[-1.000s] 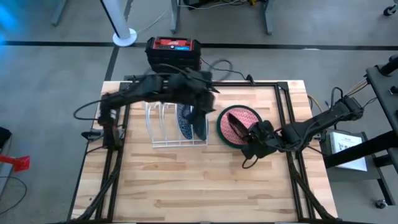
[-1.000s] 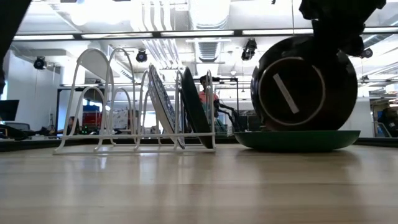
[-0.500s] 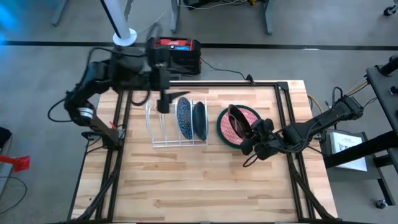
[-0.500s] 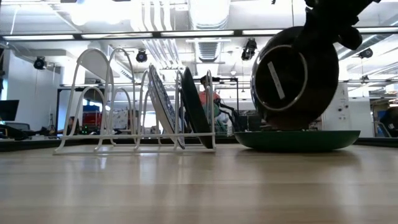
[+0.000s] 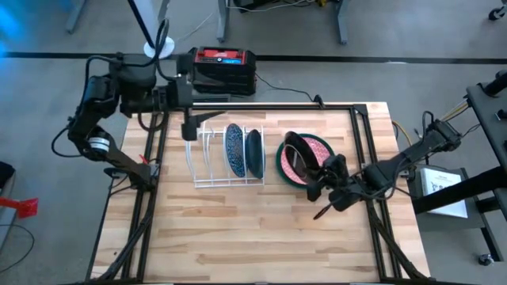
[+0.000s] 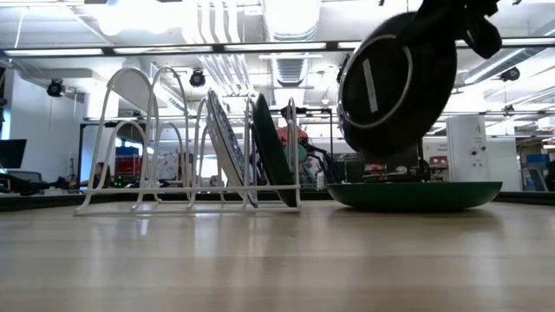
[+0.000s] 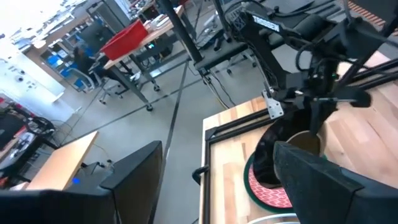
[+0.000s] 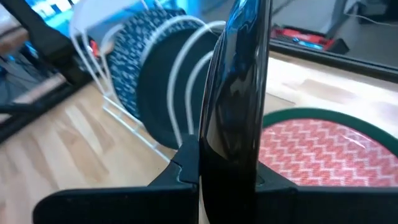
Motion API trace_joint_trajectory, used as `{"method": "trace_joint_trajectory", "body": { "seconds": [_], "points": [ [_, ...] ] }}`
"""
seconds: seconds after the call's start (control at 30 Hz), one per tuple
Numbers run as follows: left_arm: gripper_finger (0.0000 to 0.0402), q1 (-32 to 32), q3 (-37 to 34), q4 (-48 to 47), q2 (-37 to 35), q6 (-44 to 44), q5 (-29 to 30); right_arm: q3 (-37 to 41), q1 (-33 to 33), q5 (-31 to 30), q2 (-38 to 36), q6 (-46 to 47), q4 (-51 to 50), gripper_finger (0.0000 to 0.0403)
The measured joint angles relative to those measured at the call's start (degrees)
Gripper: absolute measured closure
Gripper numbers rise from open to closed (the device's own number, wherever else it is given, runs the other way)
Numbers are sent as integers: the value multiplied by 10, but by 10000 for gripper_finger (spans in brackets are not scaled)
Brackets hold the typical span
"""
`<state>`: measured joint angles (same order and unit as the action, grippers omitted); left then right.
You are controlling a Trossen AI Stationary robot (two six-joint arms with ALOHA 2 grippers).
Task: Sort dishes
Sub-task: Put the green patterned plate into the dish rack
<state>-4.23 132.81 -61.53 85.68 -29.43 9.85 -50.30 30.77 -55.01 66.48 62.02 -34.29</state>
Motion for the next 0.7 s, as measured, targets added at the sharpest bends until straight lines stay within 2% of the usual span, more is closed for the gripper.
{"method": "trace_joint_trajectory", "body": {
  "seconds": [0.2, 0.37, 0.53, 0.7],
  "points": [
    [106, 0, 0, 0, -20, -9, 2, -24, 25, -51, 9, -31, 36, 385],
    [106, 0, 0, 1, -33, -7, 2, -86, 40, -94, 40, -73, 37, 385],
    [106, 0, 0, 4, -44, -5, 3, -173, 40, -142, 100, -122, 37, 385],
    [106, 0, 0, 13, -58, -5, 3, -262, 40, -179, 180, -133, 34, 385]
  ]
}}
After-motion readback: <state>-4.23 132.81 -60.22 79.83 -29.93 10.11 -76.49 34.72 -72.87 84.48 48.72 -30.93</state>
